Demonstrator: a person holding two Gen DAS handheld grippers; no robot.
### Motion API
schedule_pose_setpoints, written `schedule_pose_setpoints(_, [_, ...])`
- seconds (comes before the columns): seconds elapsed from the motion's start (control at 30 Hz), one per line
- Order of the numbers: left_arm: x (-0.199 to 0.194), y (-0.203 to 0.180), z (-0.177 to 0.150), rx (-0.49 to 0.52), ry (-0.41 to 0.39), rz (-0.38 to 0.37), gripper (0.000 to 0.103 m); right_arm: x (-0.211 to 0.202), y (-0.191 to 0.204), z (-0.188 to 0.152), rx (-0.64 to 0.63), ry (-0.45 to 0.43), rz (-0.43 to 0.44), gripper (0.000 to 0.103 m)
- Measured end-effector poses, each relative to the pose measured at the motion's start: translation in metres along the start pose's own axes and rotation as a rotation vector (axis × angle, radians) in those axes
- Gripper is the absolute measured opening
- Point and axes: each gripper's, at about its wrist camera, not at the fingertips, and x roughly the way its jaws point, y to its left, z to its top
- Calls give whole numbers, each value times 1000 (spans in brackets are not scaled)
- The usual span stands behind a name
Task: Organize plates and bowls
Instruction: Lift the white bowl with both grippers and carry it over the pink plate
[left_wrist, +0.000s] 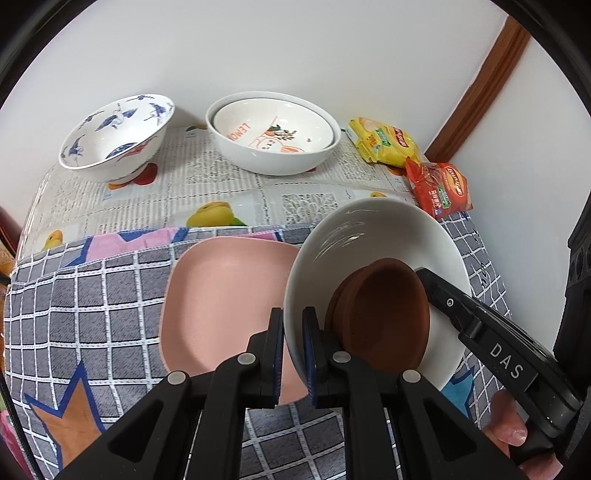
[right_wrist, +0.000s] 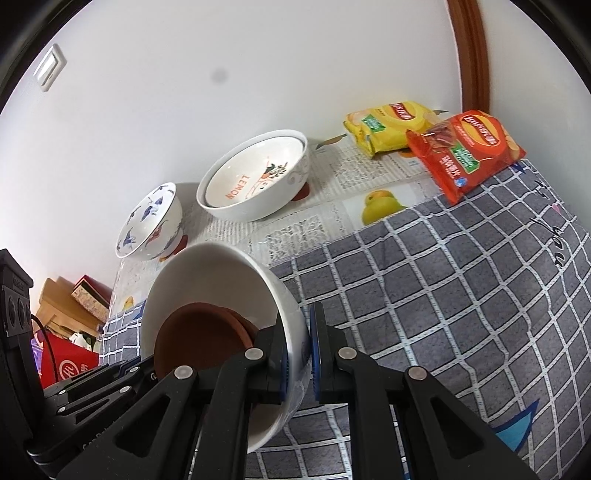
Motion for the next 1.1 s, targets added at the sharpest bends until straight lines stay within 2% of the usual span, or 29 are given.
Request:
schedule_pose_setpoints(0.73, [-2, 63, -9, -88, 3, 50, 10, 39, 59, -10, -74, 60, 51, 10])
schedule_pose_setpoints(1.1, [24, 76, -16, -111, 54, 53, 10, 68, 57, -19, -79, 120, 44, 10])
